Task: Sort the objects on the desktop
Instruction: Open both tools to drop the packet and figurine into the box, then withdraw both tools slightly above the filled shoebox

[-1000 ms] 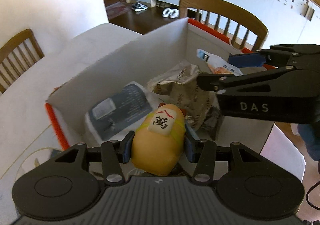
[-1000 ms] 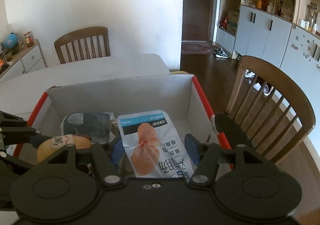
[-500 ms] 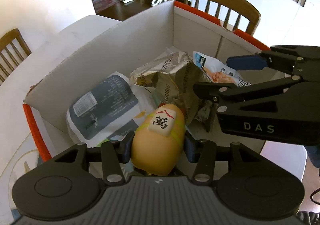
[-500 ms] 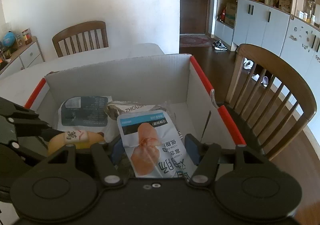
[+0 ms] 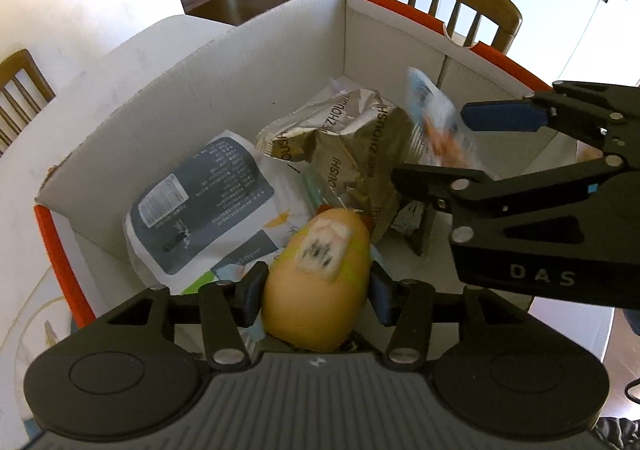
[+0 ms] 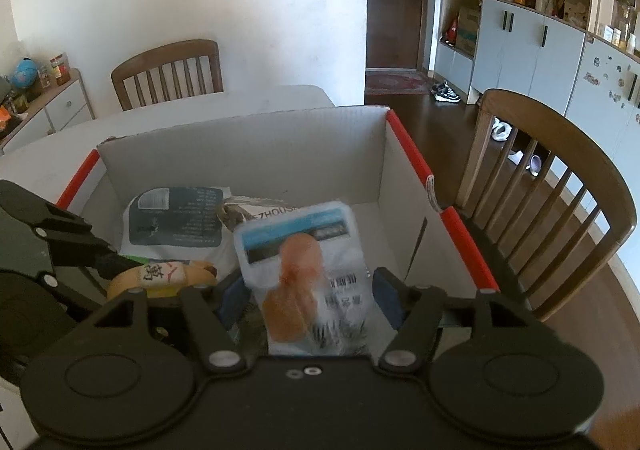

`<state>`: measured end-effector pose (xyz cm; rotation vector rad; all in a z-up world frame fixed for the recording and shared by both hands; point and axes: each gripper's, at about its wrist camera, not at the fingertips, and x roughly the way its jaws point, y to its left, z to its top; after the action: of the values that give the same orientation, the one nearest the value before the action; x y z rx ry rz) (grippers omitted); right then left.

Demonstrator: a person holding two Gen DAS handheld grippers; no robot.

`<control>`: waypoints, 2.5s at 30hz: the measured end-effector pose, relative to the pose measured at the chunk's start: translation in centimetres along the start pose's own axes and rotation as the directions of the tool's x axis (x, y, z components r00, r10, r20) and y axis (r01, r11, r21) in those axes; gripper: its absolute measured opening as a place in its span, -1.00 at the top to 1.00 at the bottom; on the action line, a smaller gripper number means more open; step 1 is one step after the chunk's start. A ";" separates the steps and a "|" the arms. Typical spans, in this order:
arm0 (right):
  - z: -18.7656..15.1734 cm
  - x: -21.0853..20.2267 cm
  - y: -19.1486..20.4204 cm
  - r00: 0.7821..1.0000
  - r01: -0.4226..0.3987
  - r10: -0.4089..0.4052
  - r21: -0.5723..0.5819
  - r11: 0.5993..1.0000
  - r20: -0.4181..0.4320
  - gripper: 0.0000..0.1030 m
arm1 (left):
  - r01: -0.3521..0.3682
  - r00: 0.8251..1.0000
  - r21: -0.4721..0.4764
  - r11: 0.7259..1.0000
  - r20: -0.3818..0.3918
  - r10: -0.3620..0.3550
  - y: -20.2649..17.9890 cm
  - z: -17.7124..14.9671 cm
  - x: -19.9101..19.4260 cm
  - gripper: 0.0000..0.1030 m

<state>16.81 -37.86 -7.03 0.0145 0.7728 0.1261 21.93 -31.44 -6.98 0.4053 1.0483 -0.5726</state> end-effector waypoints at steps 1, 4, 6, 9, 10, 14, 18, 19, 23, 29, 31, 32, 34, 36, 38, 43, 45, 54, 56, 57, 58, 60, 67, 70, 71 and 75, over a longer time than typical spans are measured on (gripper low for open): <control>0.0 -0.1 -0.1 1.000 -0.003 0.003 0.000 1.000 0.003 -0.38 | -0.001 1.000 -0.002 1.000 0.004 0.001 0.0 0.0 -0.1 -0.12; 0.2 -0.6 -0.3 1.000 -0.016 0.016 0.006 1.000 0.014 -0.41 | 0.005 1.000 -0.018 1.000 0.018 -0.005 0.3 -0.1 -0.5 -0.25; 0.3 -0.8 -0.4 1.000 -0.016 0.016 0.004 1.000 0.020 -0.41 | 0.010 1.000 -0.024 1.000 0.022 -0.009 0.5 -0.2 -0.7 -0.29; 0.5 -1.2 -0.8 1.000 -0.016 0.016 0.016 1.000 0.025 -0.41 | 0.013 1.000 -0.038 0.999 0.026 -0.012 0.9 -0.4 -1.0 -0.34; 0.5 -1.3 -0.9 1.000 -0.015 0.015 0.019 1.000 0.027 -0.41 | 0.013 1.000 -0.041 0.999 0.026 -0.012 1.0 -0.4 -1.1 -0.35; 0.7 -1.9 -1.2 0.999 -0.027 0.027 0.024 0.999 0.029 -0.42 | 0.012 0.999 -0.052 0.999 0.038 -0.010 1.2 -0.7 -1.8 -0.40; 0.9 -2.4 -1.1 0.999 -0.040 0.040 0.009 0.999 0.029 -0.42 | 0.022 0.998 -0.075 0.997 0.064 -0.017 1.5 -1.1 -2.9 -0.41; 1.0 -2.5 -1.0 0.999 -0.043 0.043 0.005 0.999 0.028 -0.42 | 0.026 0.997 -0.081 0.996 0.073 -0.020 1.5 -1.2 -3.2 -0.41; 1.2 -3.4 -0.7 0.998 -0.061 0.061 -0.012 0.998 0.033 -0.42 | 0.034 0.994 -0.103 0.994 0.107 -0.022 1.7 -1.8 -4.6 -0.41; 1.7 -4.7 0.0 0.996 -0.083 0.085 -0.038 0.996 0.039 -0.43 | 0.011 0.985 -0.141 0.990 0.173 0.014 2.0 -2.5 -6.9 -0.41; 1.8 -5.2 0.3 0.995 -0.092 0.093 -0.043 0.995 0.039 -0.43 | 0.010 0.982 -0.152 0.988 0.186 0.019 2.2 -2.7 -7.4 -0.41; 1.8 -5.4 0.4 0.994 -0.096 0.098 -0.048 0.994 0.040 -0.43 | 0.010 0.981 -0.159 0.987 0.192 0.021 2.3 -3.0 -7.8 -0.41; 1.9 -5.8 0.7 0.994 -0.098 0.100 -0.058 0.994 0.043 -0.43 | 0.010 0.979 -0.176 0.984 0.201 0.026 2.4 -3.1 -8.4 -0.41; 2.0 -6.3 0.9 0.993 -0.107 0.110 -0.061 0.992 0.045 -0.43 | 0.013 0.976 -0.187 0.982 0.216 0.028 2.5 -3.5 -9.1 -0.41; 2.0 -6.9 1.2 0.992 -0.114 0.118 -0.071 0.991 0.048 -0.44 | 0.009 0.974 -0.199 0.980 0.223 0.037 2.5 -3.8 -9.6 -0.41; 1.9 -7.7 2.0 0.991 -0.124 0.129 -0.101 0.987 0.040 -0.47 | 0.000 0.970 -0.240 0.971 0.235 0.058 3.2 -4.8 -10.5 -0.41; 1.8 -8.0 2.2 0.990 -0.133 0.138 -0.108 0.985 0.036 -0.47 | -0.006 0.968 -0.257 0.966 0.240 0.070 3.4 -5.1 -10.9 -0.43; 1.6 -8.9 3.7 0.988 -0.147 0.153 -0.156 0.977 0.027 -0.67 | -0.019 0.962 -0.290 0.957 0.256 0.097 3.6 -6.4 -11.6 -0.67; 1.5 -9.0 3.8 0.987 -0.152 0.157 -0.158 0.976 0.021 -0.74 | -0.017 0.962 -0.303 0.953 0.253 0.098 3.8 -6.7 -11.5 -0.86; 1.5 -9.1 3.8 0.988 -0.151 0.156 -0.160 0.975 0.017 -0.75 | -0.016 0.962 -0.310 0.951 0.254 0.099 3.8 -6.9 -11.5 -0.94; 1.4 -9.2 3.9 0.988 -0.149 0.153 -0.161 0.976 0.014 -0.78 | -0.017 0.961 -0.318 0.948 0.256 0.103 3.8 -7.1 -11.6 -1.00; 1.3 -9.3 3.9 0.989 -0.142 0.145 -0.162 0.977 0.007 -0.82 | -0.013 0.962 -0.327 0.945 0.252 0.100 4.0 -7.5 -11.6 -1.00; 1.0 -10.3 4.3 0.989 -0.141 0.145 -0.166 0.976 0.012 -0.83 | -0.033 0.956 -0.357 0.933 0.263 0.134 4.2 -8.5 -12.8 -1.00; 1.0 -10.7 4.3 0.989 -0.144 0.148 -0.158 0.977 0.016 -0.83 | -0.040 0.949 -0.360 0.932 0.277 0.148 4.2 -8.9 -13.7 -1.00; 0.9 -10.8 4.4 0.989 -0.143 0.148 -0.158 0.977 0.017 -0.83 | -0.041 0.949 -0.360 0.932 0.279 0.150 4.2 -9.0 -14.0 -1.00; 0.9 -11.1 4.6 0.989 -0.141 0.146 -0.158 0.977 0.018 -0.83 | -0.036 0.949 -0.367 0.929 0.280 0.148 4.3 -9.6 -14.7 -1.00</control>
<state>9.03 -34.60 1.61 -0.0769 0.7300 0.3232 12.39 -18.95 2.03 0.0399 0.8082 -0.3333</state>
